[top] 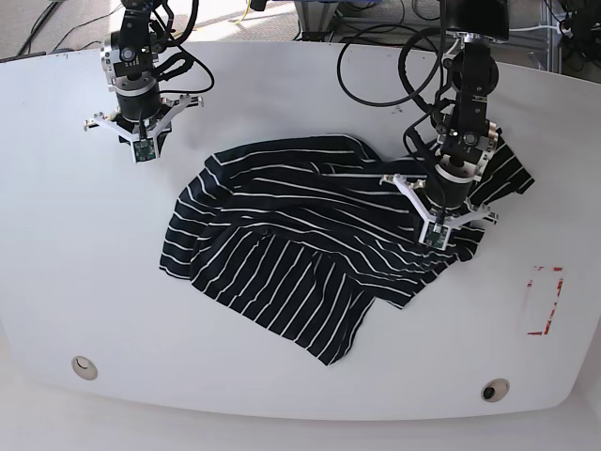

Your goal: Layout the t-shirt on the table in an organized manner, then fold the t-shirt properly

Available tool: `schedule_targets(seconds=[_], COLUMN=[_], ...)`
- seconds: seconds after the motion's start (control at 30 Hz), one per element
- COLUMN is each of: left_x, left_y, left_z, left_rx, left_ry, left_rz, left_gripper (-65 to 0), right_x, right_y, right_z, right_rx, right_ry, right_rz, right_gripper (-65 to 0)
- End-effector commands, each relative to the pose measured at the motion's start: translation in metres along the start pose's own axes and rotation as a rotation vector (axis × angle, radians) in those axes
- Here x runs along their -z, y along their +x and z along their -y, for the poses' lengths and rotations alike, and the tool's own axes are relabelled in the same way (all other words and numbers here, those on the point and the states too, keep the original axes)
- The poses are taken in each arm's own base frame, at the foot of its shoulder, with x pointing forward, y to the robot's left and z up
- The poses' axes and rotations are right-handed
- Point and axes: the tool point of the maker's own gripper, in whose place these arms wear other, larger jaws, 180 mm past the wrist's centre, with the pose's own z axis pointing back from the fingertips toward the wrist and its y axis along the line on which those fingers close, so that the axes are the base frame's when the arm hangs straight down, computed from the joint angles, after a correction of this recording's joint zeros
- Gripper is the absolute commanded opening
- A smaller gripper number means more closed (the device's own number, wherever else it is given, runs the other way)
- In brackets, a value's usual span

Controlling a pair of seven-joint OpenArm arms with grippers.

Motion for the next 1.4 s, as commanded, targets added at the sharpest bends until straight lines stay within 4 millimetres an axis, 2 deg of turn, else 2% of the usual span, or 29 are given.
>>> schedule_targets(seconds=[0.0, 0.13, 0.33, 0.4, 0.47, 0.53, 0.6, 0.67, 0.73, 0.8, 0.93, 1.2, 1.37], left_x=[-0.006, -0.007, 0.0, 0.003, 0.008, 0.011, 0.013, 0.016, 0.019, 0.023, 0.024, 0.023, 0.024], left_y=[0.026, 0.031, 0.019, 0.013, 0.005, -0.001, -0.007, -0.016, -0.022, -0.02, -0.021, -0.01, -0.009], left_z=[-0.01, -0.009, 0.002, 0.006, 0.012, 0.016, 0.02, 0.023, 0.025, 0.029, 0.027, 0.017, 0.013], left_rx=[-0.013, -0.008, 0.003, 0.01, 0.018, 0.021, 0.022, 0.02, 0.017, 0.014, 0.009, 0.011, 0.025], left_ry=[0.029, 0.025, -0.005, -0.015, -0.031, -0.04, -0.05, -0.059, -0.066, -0.078, -0.072, -0.042, -0.032], left_rz=[0.081, 0.091, 0.051, 0.033, 0.016, 0.004, -0.007, -0.026, -0.042, -0.043, -0.044, -0.016, -0.009], left_gripper=[-65.0, -65.0, -65.0, -60.1, -50.3, -43.8, -39.9, -39.4, -40.4, -40.5, -45.2, -62.1, -62.3], right_x=[-0.002, -0.002, 0.0, 0.0, 0.0, 0.0, 0.0, -0.001, -0.001, -0.001, -0.001, -0.001, -0.001], right_y=[0.013, 0.016, 0.021, 0.023, 0.02, 0.019, 0.018, 0.017, 0.017, 0.018, 0.018, 0.02, 0.02], right_z=[0.004, 0.004, 0.003, 0.003, 0.001, 0.001, 0.001, 0.001, 0.001, 0.003, 0.003, 0.002, 0.002], right_rx=[0.002, 0.002, 0.021, 0.029, 0.028, 0.029, 0.028, 0.024, 0.021, 0.016, 0.014, 0.022, 0.024], right_ry=[-0.012, -0.011, -0.004, 0.001, 0.005, 0.006, 0.005, 0.003, 0.002, -0.005, -0.007, 0.0, 0.001], right_rz=[0.047, 0.056, 0.074, 0.079, 0.07, 0.068, 0.066, 0.064, 0.062, 0.066, 0.064, 0.071, 0.07], right_gripper=[-60.0, -59.8, -60.0, -60.1, -60.3, -60.3, -60.2, -60.2, -60.2, -60.2, -60.3, -60.1, -60.1])
